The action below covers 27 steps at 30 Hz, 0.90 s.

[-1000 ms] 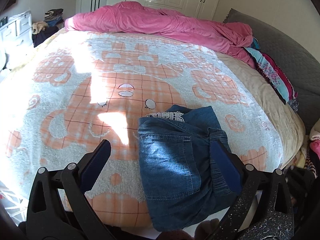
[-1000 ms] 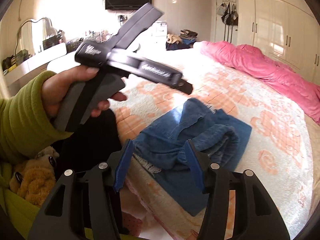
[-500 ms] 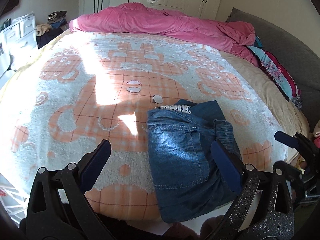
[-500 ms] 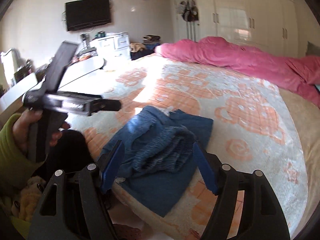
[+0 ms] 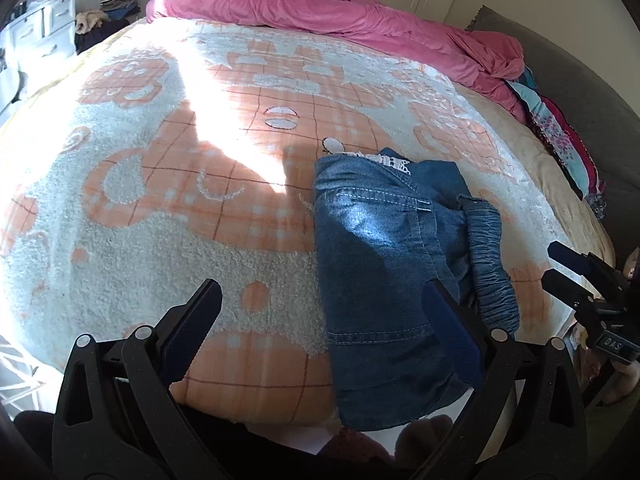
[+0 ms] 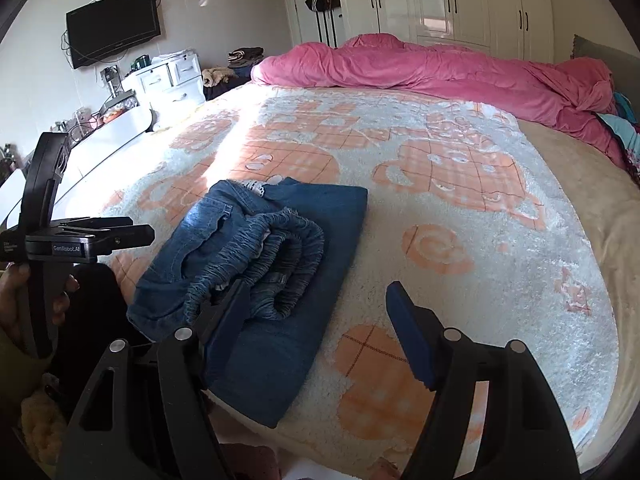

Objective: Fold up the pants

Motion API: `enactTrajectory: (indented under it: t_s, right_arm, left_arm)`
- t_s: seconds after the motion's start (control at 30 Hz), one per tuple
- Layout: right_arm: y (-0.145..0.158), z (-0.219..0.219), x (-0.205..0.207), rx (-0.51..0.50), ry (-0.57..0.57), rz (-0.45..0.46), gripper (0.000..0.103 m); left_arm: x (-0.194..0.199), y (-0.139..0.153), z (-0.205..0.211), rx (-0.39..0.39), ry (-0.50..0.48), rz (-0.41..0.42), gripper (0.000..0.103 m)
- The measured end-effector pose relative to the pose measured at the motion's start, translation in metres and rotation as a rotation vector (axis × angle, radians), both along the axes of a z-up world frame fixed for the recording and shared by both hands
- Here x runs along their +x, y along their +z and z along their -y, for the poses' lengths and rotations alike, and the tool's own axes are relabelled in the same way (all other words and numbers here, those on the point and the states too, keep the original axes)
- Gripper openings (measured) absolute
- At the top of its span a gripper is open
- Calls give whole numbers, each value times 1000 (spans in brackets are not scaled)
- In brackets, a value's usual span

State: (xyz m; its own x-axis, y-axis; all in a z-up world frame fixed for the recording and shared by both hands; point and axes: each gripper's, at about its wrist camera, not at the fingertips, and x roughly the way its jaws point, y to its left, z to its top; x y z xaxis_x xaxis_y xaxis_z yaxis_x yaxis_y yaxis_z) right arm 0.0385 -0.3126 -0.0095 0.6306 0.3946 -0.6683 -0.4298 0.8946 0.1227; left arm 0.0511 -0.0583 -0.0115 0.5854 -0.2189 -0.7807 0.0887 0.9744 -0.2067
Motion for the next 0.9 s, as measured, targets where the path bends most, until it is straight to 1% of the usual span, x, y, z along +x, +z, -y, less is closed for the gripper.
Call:
enactTrajectory:
  t_s: [0.1, 0.3, 0.43, 0.63, 0.77, 0.9]
  right_arm:
    - [-10, 0, 7, 22, -15, -42, 70]
    - [-23, 2, 23, 63, -38, -109, 69]
    - [-27, 2, 31, 102, -32, -141, 69]
    - [-37, -6, 45, 124, -13, -206, 69]
    - [-39, -6, 51, 140, -11, -220, 70]
    - [-41, -9, 57, 132, 8, -219, 71]
  left_arm:
    - [2, -5, 9, 6, -20, -11, 94]
    - [10, -14, 17, -2, -22, -34, 94]
    - [17, -20, 21, 11, -22, -50, 94]
    - [21, -27, 26, 17, -29, -61, 94]
    - [24, -33, 28, 10, -34, -72, 94]
    - [27, -35, 29, 10, -38, -71, 94]
